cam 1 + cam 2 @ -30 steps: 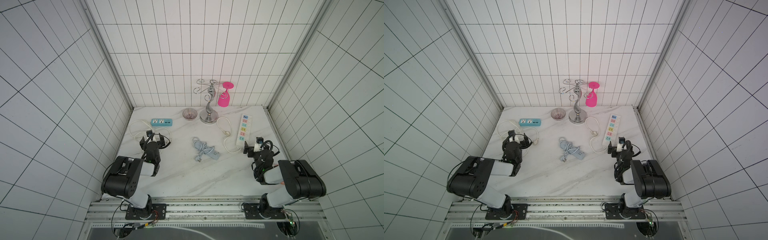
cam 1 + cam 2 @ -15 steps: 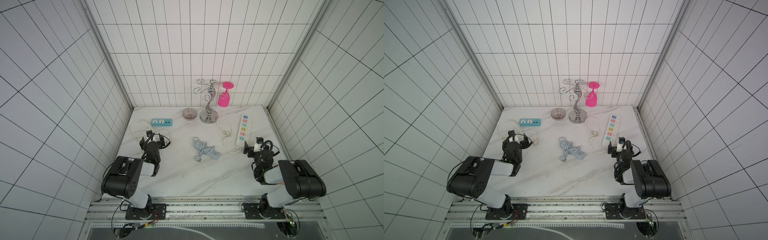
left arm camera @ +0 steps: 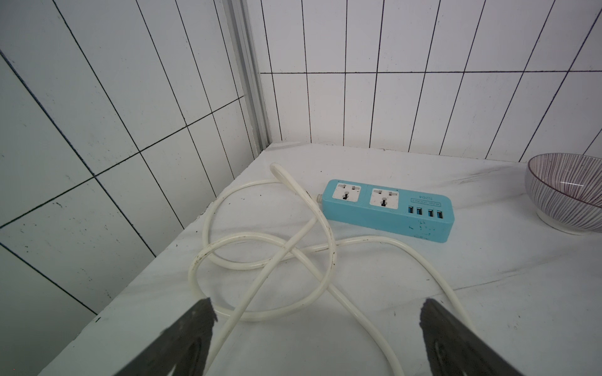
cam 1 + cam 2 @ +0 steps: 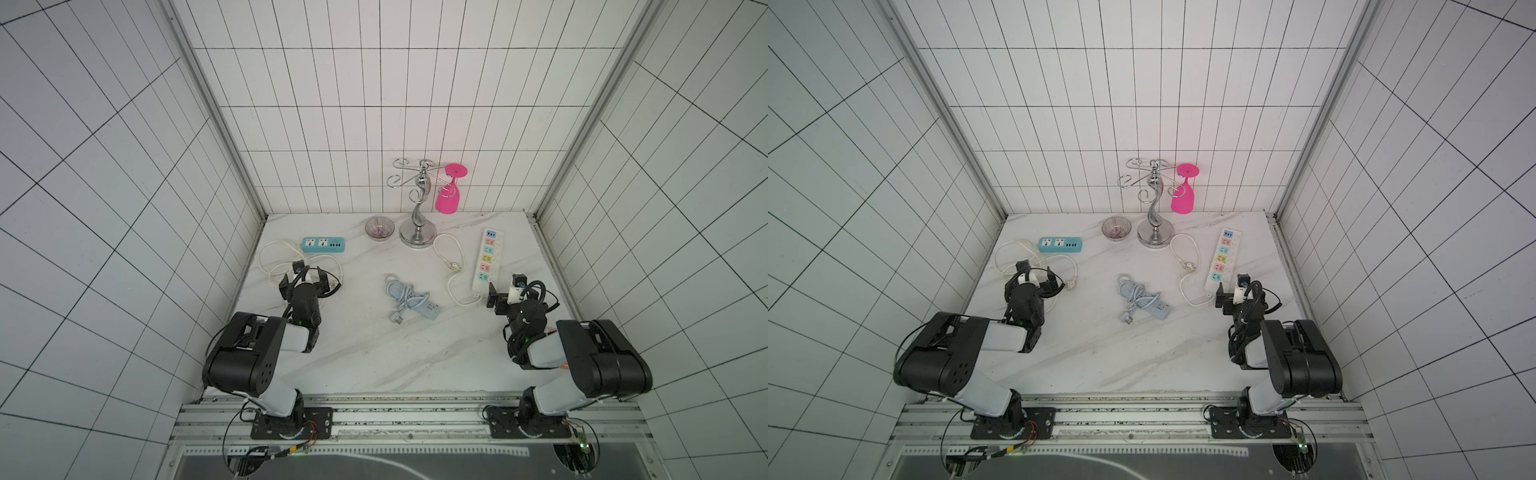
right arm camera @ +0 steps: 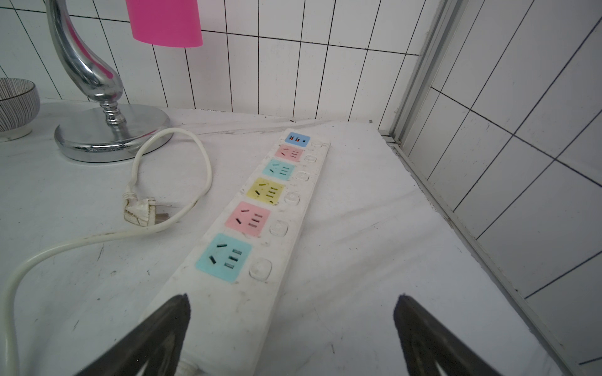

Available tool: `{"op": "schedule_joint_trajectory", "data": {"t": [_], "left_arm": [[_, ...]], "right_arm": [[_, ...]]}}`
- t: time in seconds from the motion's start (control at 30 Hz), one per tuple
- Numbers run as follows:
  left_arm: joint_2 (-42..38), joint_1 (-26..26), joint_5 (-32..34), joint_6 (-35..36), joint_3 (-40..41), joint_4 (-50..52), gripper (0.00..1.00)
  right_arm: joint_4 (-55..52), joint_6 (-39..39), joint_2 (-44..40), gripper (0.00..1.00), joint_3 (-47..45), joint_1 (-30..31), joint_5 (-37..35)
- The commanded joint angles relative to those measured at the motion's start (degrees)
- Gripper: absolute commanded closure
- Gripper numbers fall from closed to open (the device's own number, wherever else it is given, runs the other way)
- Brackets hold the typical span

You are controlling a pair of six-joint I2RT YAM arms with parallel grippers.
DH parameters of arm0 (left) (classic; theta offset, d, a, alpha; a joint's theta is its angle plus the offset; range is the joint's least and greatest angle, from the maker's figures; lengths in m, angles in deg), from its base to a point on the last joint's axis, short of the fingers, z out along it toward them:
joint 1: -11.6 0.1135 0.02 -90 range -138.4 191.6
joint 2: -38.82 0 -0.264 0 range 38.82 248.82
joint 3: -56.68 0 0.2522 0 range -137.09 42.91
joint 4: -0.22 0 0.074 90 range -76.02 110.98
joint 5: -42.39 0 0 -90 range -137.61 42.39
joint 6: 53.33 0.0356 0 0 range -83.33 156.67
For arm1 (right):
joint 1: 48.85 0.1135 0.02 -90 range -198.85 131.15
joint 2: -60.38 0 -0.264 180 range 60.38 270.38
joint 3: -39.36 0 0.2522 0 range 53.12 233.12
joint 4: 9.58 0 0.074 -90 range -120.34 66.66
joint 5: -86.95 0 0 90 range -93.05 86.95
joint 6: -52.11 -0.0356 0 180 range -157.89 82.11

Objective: Wrap the cord around the power strip
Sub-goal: Reset both arms

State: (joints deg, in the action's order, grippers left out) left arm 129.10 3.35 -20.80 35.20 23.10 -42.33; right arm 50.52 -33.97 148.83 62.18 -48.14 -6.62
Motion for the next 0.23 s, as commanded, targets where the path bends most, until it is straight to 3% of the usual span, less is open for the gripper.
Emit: {"op": "schedule_joint_trajectory", "data": {"t": [0.0,0.2], "left_arm": [[-0.5,-0.1,0.5,-0.2,-0.5,-0.6,0.03],[-0.5,0.0,0.4,-0.1,-0.5,-0.6,0.03]], "right_arm": [[0.7,-1.0,0.0,0.01,4.1,-0.8,0.2],[-1.2,-1.6,0.2,0.01,5.2,-2.2,2.8]]}}
